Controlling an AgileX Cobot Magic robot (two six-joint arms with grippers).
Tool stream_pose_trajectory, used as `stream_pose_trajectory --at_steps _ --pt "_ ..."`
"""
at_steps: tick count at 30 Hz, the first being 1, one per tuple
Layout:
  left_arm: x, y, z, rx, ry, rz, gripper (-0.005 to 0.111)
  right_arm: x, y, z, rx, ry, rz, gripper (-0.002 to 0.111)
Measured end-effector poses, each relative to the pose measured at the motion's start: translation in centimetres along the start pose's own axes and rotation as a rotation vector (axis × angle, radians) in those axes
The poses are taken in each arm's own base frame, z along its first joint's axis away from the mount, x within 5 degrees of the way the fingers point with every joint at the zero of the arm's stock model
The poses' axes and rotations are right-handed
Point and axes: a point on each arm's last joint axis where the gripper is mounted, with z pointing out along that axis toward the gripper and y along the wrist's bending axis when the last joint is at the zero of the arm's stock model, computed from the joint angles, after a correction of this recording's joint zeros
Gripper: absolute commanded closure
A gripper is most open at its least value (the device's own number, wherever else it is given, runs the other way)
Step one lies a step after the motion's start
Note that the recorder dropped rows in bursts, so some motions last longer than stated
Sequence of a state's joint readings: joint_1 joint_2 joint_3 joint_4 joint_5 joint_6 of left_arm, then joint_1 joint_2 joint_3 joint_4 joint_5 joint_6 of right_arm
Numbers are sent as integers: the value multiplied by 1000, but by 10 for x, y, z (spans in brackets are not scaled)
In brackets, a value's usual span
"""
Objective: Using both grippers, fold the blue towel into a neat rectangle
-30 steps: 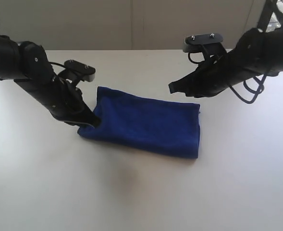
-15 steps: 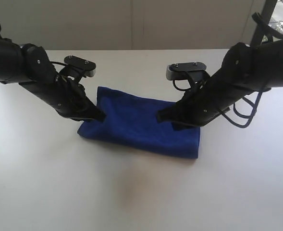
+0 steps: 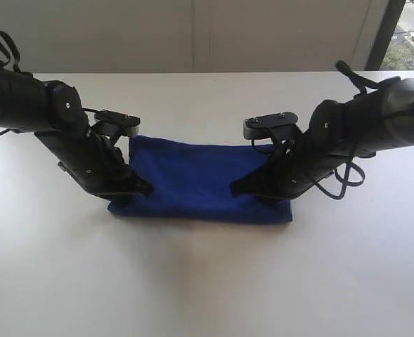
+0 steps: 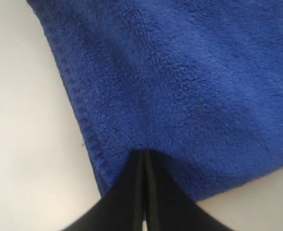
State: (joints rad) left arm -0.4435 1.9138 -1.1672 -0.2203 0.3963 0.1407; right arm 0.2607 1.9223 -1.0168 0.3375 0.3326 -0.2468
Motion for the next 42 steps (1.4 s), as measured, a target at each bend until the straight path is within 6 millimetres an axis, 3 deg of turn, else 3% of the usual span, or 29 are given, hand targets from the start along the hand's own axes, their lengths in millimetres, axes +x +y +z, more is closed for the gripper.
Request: stream_pose_trajectory --at_steps 10,17,27,35,42 --pt "10 -1 -17 -22 12 15 107 -5 -9 -1 20 -9 -42 108" --pt "-4 -2 -44 -63 -165 43 107 -10 -11 -12 21 -19 -56 108" --pt "-17 1 -27 -45 -295 -76 107 -22 -10 -25 37 -132 -23 108" --pt "-18 -9 -20 -8 -304 -124 107 -16 -15 -3 49 -102 -7 108" --pt "-20 -25 -9 0 -314 -86 107 -15 -15 1 51 -102 -2 108"
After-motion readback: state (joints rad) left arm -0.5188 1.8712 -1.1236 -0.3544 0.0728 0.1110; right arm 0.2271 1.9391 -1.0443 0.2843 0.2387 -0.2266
